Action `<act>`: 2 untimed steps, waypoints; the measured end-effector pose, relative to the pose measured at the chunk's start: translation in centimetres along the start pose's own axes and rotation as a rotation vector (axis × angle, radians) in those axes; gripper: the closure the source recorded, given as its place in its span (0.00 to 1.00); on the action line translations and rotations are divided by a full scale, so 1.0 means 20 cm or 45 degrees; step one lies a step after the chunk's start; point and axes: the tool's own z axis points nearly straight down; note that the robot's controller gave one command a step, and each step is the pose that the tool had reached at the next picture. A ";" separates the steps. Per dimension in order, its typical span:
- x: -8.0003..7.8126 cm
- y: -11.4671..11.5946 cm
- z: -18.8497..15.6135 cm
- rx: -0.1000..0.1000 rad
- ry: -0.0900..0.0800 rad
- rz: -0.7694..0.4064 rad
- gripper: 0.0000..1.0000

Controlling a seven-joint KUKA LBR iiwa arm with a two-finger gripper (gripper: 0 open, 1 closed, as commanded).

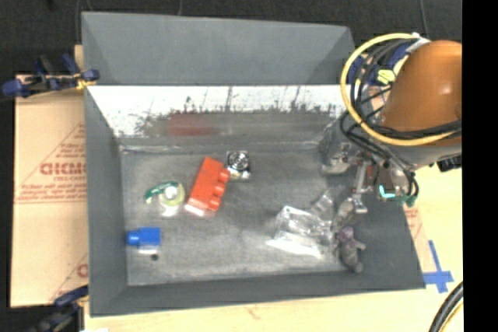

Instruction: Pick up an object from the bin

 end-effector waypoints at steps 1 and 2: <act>0.14 0.08 0.71 -0.001 -0.016 0.228 0.00; 0.16 0.08 0.64 0.001 -0.013 0.172 0.00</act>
Offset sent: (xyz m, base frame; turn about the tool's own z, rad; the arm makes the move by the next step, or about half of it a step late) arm -0.0359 0.0183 -0.1648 0.1911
